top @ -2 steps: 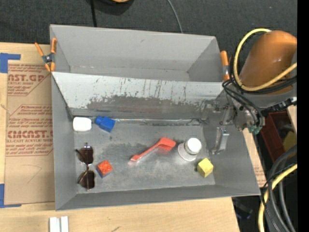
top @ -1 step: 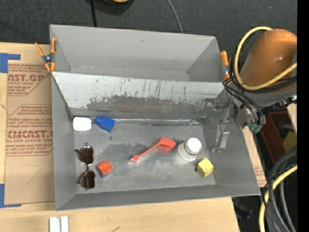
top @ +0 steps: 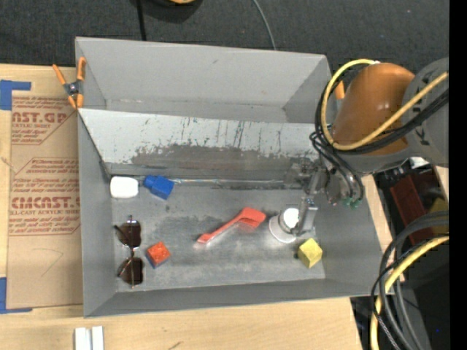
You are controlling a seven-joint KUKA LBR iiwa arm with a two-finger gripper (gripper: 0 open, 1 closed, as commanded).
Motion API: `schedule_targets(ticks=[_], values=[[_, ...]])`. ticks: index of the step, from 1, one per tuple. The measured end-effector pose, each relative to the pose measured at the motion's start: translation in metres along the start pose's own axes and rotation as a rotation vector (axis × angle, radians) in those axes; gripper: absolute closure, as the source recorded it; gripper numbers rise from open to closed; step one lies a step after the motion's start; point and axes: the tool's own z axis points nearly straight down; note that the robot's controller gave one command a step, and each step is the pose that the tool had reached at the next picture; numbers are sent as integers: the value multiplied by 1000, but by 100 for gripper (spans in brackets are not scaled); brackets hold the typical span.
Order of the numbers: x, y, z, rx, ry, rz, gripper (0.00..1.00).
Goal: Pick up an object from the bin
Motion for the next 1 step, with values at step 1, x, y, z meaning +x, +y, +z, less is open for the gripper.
schedule_targets(ticks=[1], values=[[-7,58,19,0,1,36,0]])
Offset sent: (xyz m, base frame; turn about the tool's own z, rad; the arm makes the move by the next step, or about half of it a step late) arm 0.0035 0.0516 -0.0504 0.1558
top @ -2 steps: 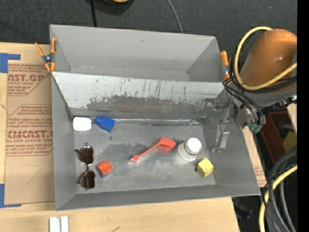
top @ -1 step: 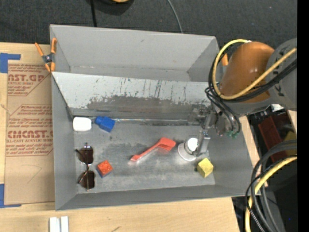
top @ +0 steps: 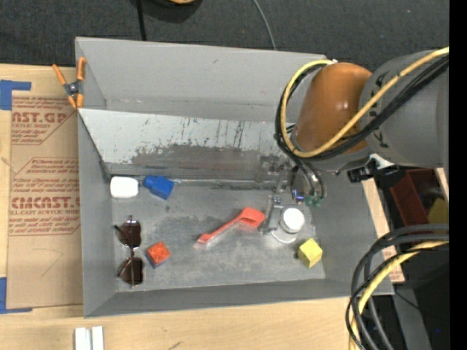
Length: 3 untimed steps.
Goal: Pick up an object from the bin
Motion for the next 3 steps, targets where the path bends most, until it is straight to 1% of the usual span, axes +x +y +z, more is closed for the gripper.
schedule_targets(ticks=[1,2,3], values=[[6,-4,29,-1,-3,117,0],[11,4,92,1,0,149,0],[40,8,90,0,-2,189,100]])
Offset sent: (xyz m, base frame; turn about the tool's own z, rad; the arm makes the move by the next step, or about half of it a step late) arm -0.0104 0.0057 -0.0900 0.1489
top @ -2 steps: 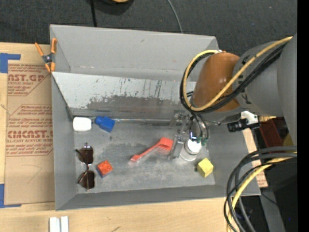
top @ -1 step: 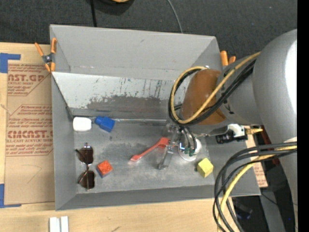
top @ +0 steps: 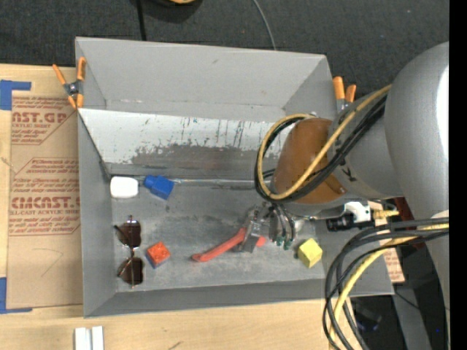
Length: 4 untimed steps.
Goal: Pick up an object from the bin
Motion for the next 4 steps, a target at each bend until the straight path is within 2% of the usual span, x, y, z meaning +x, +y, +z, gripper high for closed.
schedule_targets(ticks=[2,4], values=[[0,0,-1,0,0,0,100],[2,0,-22,2,8,0,100]])
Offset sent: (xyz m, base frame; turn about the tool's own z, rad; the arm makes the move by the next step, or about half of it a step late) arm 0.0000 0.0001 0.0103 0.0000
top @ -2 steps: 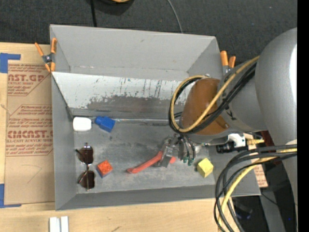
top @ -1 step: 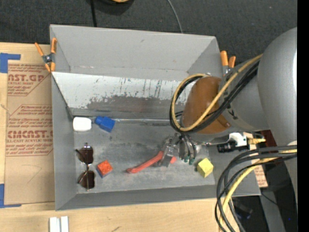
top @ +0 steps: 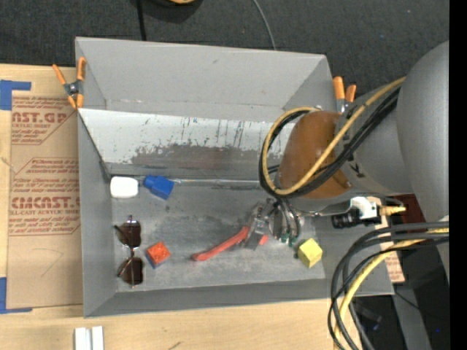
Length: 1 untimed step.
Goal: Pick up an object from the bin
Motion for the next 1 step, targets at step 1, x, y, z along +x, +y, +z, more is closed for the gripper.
schedule_targets(ticks=[1], values=[[0,0,-21,-1,-2,0,100]])
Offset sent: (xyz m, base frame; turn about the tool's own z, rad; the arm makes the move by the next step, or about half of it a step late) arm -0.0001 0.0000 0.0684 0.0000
